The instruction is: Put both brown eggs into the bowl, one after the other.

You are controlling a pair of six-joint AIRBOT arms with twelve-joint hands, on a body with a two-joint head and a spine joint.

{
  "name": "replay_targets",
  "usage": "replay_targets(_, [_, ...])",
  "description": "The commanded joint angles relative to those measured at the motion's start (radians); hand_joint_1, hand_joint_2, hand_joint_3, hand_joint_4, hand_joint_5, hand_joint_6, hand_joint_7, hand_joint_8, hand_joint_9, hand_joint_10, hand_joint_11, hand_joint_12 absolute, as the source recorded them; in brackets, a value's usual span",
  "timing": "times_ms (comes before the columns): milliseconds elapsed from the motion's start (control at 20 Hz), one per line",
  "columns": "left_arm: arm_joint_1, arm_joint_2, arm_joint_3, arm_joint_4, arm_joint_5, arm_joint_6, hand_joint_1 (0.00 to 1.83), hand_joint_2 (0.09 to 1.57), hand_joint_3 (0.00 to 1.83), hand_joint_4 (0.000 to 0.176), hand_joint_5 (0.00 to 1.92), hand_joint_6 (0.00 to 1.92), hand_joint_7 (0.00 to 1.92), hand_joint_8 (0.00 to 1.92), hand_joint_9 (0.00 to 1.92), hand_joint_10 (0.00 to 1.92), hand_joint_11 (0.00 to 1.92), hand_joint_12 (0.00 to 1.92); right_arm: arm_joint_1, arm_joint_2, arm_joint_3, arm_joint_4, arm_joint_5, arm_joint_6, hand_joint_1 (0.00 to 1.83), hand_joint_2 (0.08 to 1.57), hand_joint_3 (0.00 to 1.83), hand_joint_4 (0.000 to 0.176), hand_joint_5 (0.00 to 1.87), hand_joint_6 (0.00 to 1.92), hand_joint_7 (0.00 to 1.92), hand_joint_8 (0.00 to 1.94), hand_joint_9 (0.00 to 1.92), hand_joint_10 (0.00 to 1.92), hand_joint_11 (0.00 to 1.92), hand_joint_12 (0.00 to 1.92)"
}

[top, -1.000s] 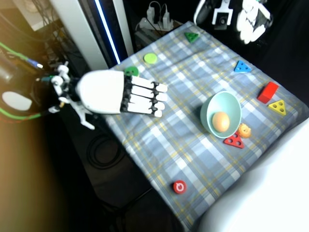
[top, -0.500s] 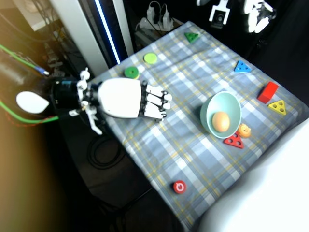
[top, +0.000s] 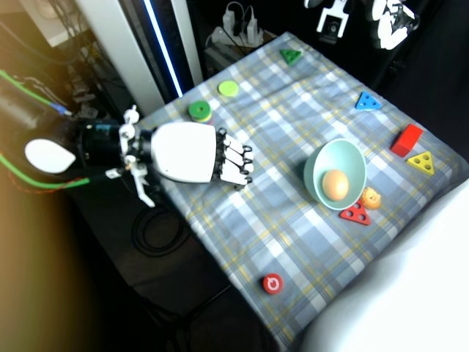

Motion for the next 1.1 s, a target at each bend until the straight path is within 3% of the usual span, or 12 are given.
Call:
replay_targets(0, [-0.005,-0.001,0.003,0.009,-0.129,-0.017,0.97,0.85,0.00,0.066,0.58,0.00,0.55,0.00,0.53,0.00,0.00,1.22,0.015,0.001,0.005,0.032,0.087,0.002,1.26,1.18,0.01,0.000,0.84,0.94,0.82,1.27,0.82,1.54,0.89,1.71])
replay_targets(50, [-0.004,-0.001,0.003,0.009,-0.129,-0.018,0.95,0.85,0.00,0.067,0.58,0.00,0.55,0.00,0.54,0.01,0.00,1.22,0.018,0.000,0.005,0.034,0.087,0.002,1.23,1.20,0.00,0.000,0.79,1.19,0.81,1.31,0.85,1.61,0.91,1.75])
replay_targets(150, [-0.001,-0.002,0.003,0.007,-0.130,-0.021,0.95,0.85,0.00,0.066,0.59,0.00,0.55,0.00,0.54,0.01,0.00,1.21,0.021,-0.002,0.006,0.036,0.087,0.002,1.24,1.19,0.00,0.000,0.84,0.91,0.86,1.43,0.93,1.29,0.92,1.50])
replay_targets(300, [0.004,-0.001,0.003,0.004,-0.134,-0.026,0.92,0.86,0.00,0.065,0.59,0.00,0.56,0.00,0.54,0.00,0.01,1.23,0.021,-0.001,0.006,0.047,0.088,0.000,1.24,1.18,0.00,0.000,0.84,0.93,0.90,1.37,0.92,1.07,0.86,1.39])
replay_targets(350, [0.008,0.000,0.003,0.002,-0.137,-0.029,0.91,0.86,0.01,0.062,0.59,0.00,0.56,0.00,0.55,0.01,0.02,1.24,0.021,0.002,0.007,0.055,0.088,0.000,1.33,1.14,0.00,0.000,0.79,0.36,0.90,1.19,0.88,0.96,0.80,1.33])
replay_targets(400, [0.010,0.000,0.003,0.000,-0.140,-0.031,0.91,0.86,0.00,0.066,0.59,0.00,0.57,0.01,0.55,0.01,0.01,1.24,0.021,0.005,0.007,0.059,0.089,0.000,1.33,1.04,0.00,0.000,0.76,0.11,0.78,0.56,0.83,0.76,0.70,1.23])
replay_targets(500, [0.016,0.000,0.003,-0.003,-0.145,-0.037,0.92,0.88,0.01,0.048,0.60,0.00,0.56,0.00,0.55,0.01,0.00,1.27,0.021,0.008,0.007,0.068,0.094,0.000,1.26,1.01,0.00,0.000,0.66,0.01,0.78,0.07,0.93,0.46,0.71,1.13])
replay_targets(650, [0.020,0.001,0.003,-0.005,-0.148,-0.041,0.89,0.87,0.00,0.060,0.60,0.00,0.57,0.00,0.56,0.01,0.02,1.28,0.021,0.010,0.006,0.080,0.101,0.000,1.05,1.03,0.00,0.000,0.57,0.00,0.70,0.00,0.78,0.26,0.46,1.24])
replay_targets(750, [0.020,0.000,0.003,-0.005,-0.148,-0.042,0.89,0.87,0.00,0.072,0.59,0.00,0.57,0.00,0.57,0.01,0.02,1.28,0.021,0.010,0.001,0.080,0.101,0.000,1.07,1.00,0.00,0.000,0.53,0.00,0.64,0.00,0.75,0.17,0.46,1.13])
replay_targets(850, [0.020,-0.001,0.003,-0.005,-0.148,-0.042,0.89,0.88,0.00,0.057,0.59,0.00,0.58,0.00,0.58,0.01,0.02,1.32,0.021,0.010,-0.003,0.079,0.102,0.000,1.17,0.98,0.00,0.000,0.51,0.00,0.63,0.00,0.82,0.08,0.44,1.10])
replay_targets(1000, [0.020,-0.001,0.004,-0.005,-0.148,-0.046,0.89,0.88,0.00,0.062,0.60,0.00,0.57,0.00,0.58,0.01,0.03,1.31,0.021,-0.001,-0.003,0.073,0.101,0.000,1.07,1.00,0.00,0.020,0.52,0.00,0.67,0.01,0.93,0.09,0.53,1.22])
replay_targets(1050, [0.020,-0.001,0.005,-0.005,-0.148,-0.047,0.90,0.89,0.00,0.060,0.60,0.00,0.58,0.00,0.58,0.01,0.04,1.28,0.020,-0.002,-0.003,0.067,0.101,0.001,1.05,0.99,0.00,0.004,0.52,0.00,0.67,0.00,0.81,0.03,0.44,1.14])
